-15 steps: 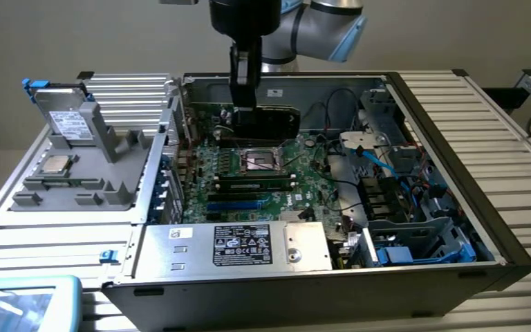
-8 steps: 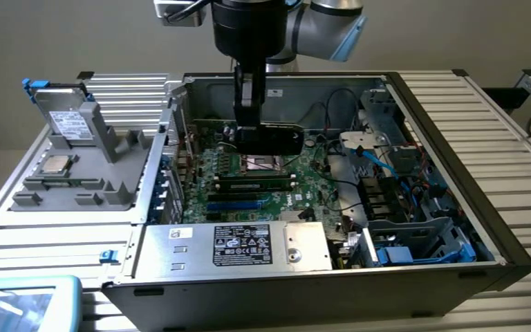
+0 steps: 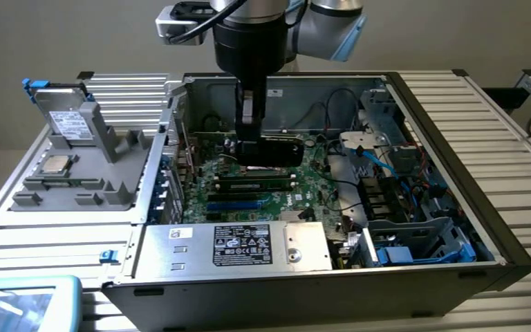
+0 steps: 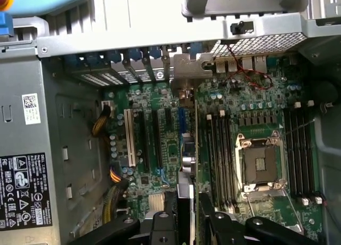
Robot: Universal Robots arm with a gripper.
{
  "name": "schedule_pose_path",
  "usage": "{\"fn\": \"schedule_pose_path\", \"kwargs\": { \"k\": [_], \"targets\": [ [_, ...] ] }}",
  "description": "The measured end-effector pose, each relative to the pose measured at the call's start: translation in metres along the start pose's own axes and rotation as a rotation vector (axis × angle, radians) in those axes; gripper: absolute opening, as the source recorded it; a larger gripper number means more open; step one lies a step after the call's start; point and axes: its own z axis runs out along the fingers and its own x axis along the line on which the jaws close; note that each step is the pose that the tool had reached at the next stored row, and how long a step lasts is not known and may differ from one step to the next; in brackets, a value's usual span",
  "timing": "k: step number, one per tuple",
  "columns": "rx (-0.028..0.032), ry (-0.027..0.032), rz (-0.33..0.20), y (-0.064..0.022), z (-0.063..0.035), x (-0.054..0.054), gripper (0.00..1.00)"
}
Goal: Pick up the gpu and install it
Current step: 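Insert the gpu into the slot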
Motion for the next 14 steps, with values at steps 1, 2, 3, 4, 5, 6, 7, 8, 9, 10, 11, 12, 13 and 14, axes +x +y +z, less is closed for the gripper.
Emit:
{"fn": "schedule_pose_path", "kwargs": {
  "k": [1,2,3,4,5,6,7,8,9,10,11,12,13,14],
  "targets": [
    [-0.0003,0.0004,0.0,0.0,0.0016,0.0,0.27],
    [-0.0005,0.0011,0.0,-0.0001,0.0032,0.0,0.27],
    [-0.0009,0.002,0.0,0.0,0.0045,0.0,0.27],
    [-0.0014,0.0029,-0.001,0.0,0.0058,0.0,0.27],
    [-0.002,0.0041,-0.002,0.0,0.0071,0.0,0.27],
    [-0.0025,0.0046,-0.003,0.0,0.0086,0.0,0.27],
    [-0.0027,0.0047,-0.006,0.0,0.0103,0.0,0.27],
    [-0.0032,0.0047,-0.012,0.0,0.012,0.0,0.27],
    [-0.0036,0.0047,-0.024,0.0,0.0138,0.0,0.27],
    [-0.0038,0.0046,-0.037,0.0001,0.0155,0.0,0.27],
    [-0.0039,0.0044,-0.05,0.0001,0.0172,0.0,0.27],
    [-0.0041,0.0044,-0.057,0.0002,0.0189,0.0,0.27],
    [-0.0042,0.0044,-0.06,0.0005,0.0208,0.0,0.27],
    [-0.0044,0.0045,-0.061,0.0007,0.0226,0.001,0.27]
  ]
}}
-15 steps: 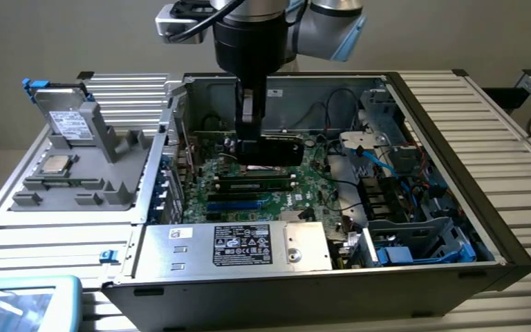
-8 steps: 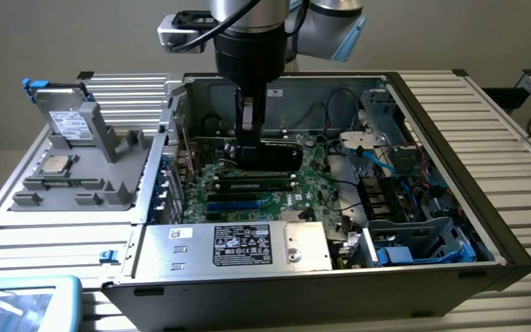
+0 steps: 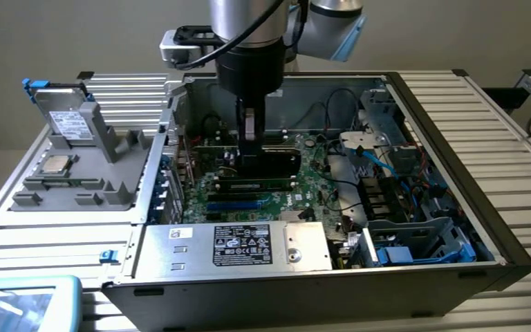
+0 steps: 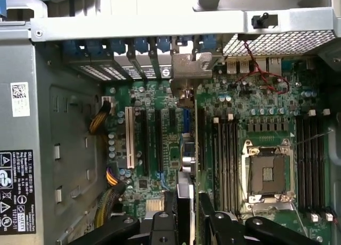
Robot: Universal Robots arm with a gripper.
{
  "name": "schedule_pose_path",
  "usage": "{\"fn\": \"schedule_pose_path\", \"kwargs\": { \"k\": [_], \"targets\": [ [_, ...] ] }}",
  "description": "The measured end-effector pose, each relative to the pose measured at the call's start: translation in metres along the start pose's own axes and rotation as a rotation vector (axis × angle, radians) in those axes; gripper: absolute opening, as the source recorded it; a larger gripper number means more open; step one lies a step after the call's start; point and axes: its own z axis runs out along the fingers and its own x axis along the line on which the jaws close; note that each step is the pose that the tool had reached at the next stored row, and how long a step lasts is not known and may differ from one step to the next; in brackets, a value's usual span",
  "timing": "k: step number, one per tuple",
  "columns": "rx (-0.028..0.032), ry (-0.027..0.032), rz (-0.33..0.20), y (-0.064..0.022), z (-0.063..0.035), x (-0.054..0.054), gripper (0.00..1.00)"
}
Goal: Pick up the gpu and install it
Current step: 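Insert the gpu into the slot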
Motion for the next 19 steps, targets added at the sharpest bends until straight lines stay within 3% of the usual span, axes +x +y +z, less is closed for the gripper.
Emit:
{"fn": "schedule_pose_path", "kwargs": {
  "k": [11,17,19],
  "targets": [
    [-0.0009,-0.0004,-0.011,0.0059,0.02,0.004,0.27],
    [-0.001,-0.0004,-0.013,0.0251,0.0308,0.004,0.27],
    [-0.001,-0.0003,-0.013,0.0259,0.0344,0.003,0.27]
  ]
}}
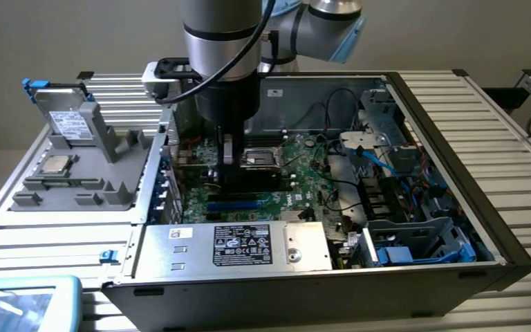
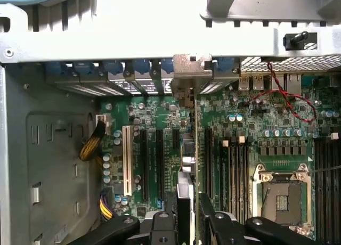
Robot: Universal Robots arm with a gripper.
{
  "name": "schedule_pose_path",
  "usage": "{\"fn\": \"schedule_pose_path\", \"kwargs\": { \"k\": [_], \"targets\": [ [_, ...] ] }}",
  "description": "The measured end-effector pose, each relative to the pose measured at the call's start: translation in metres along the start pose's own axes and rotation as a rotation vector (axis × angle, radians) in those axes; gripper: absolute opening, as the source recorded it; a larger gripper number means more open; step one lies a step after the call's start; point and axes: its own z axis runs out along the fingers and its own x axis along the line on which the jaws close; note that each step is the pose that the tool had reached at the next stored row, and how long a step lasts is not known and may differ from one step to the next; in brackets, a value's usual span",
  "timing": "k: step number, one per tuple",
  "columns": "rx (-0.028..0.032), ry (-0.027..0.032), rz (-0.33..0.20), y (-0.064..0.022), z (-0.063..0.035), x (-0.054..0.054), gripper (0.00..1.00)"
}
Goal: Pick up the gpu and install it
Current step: 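Insert the gpu into the slot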
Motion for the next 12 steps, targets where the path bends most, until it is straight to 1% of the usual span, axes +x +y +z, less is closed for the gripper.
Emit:
{"fn": "schedule_pose_path", "kwargs": {
  "k": [6,10,12],
  "targets": [
    [-0.0002,0.0001,-0.002,-0.0043,0.0109,-0.003,0.27],
    [-0.0002,-0.0003,-0.002,-0.0046,0.0151,-0.004,0.27],
    [-0.0003,-0.0002,-0.002,-0.0025,0.0185,-0.008,0.27]
  ]
}}
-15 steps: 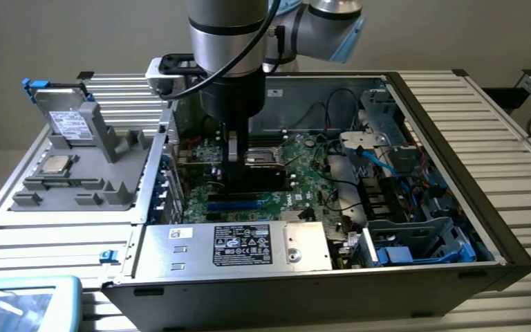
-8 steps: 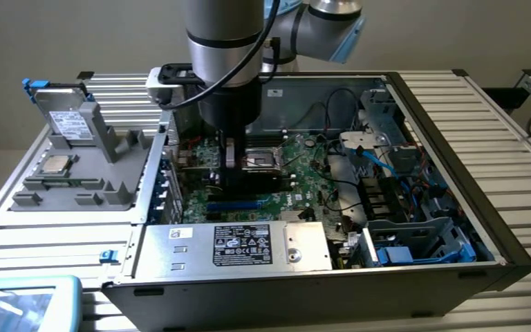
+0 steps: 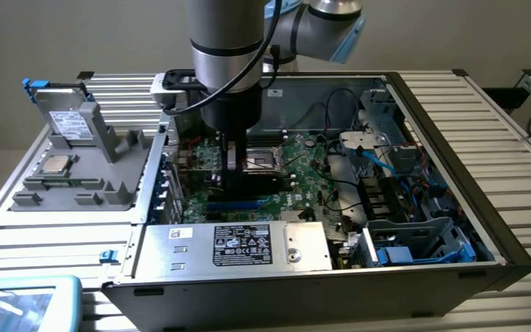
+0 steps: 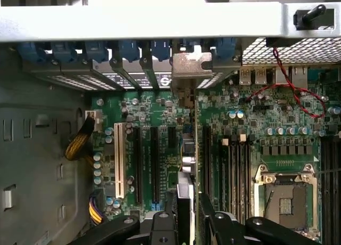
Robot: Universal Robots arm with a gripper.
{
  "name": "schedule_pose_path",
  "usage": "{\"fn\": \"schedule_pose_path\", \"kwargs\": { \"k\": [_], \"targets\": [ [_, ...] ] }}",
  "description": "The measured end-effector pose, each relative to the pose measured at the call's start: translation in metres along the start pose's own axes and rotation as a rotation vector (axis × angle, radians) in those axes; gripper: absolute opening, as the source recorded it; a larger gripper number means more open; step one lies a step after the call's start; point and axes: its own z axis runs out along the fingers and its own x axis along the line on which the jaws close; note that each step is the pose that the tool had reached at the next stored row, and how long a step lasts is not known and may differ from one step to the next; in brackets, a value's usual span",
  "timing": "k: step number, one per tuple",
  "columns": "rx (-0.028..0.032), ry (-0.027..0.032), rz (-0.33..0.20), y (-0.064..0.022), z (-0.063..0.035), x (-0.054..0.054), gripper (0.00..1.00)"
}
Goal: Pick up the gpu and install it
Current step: 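Insert the gpu into the slot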
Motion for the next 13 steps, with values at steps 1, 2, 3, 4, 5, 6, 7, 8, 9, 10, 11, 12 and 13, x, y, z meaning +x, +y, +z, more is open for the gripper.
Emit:
{"fn": "schedule_pose_path", "kwargs": {
  "k": [1,2,3,4,5,6,7,8,9,10,11,12,13],
  "targets": [
    [0.0003,-0.0003,0.0,0.0001,0.0012,0.0,0.27],
    [0.0001,0.0,0.0,0.0006,0.0022,0.0,0.27],
    [0.0,0.0002,0.0,0.0014,0.004,0.0,0.27],
    [0.0001,0.0001,0.0,0.0018,0.0058,0.0,0.27],
    [0.0,0.0002,0.0,0.0021,0.0076,0.001,0.27],
    [0.0001,0.0,0.0,0.0024,0.0094,0.001,0.27],
    [0.0001,0.0001,0.0,0.0027,0.011,0.001,0.27],
    [0.0001,0.0001,0.0,0.0028,0.0118,0.001,0.27],
    [0.0001,0.0001,0.0,0.0031,0.0126,0.001,0.27],
    [0.0001,0.0001,0.0,0.0041,0.0133,0.001,0.27],
    [0.0,0.0001,0.0,0.0059,0.014,0.001,0.27],
    [0.0001,0.0001,0.0,0.0073,0.0147,0.001,0.27],
    [0.0,0.0002,0.0,0.0075,0.0148,0.001,0.27]
  ]
}}
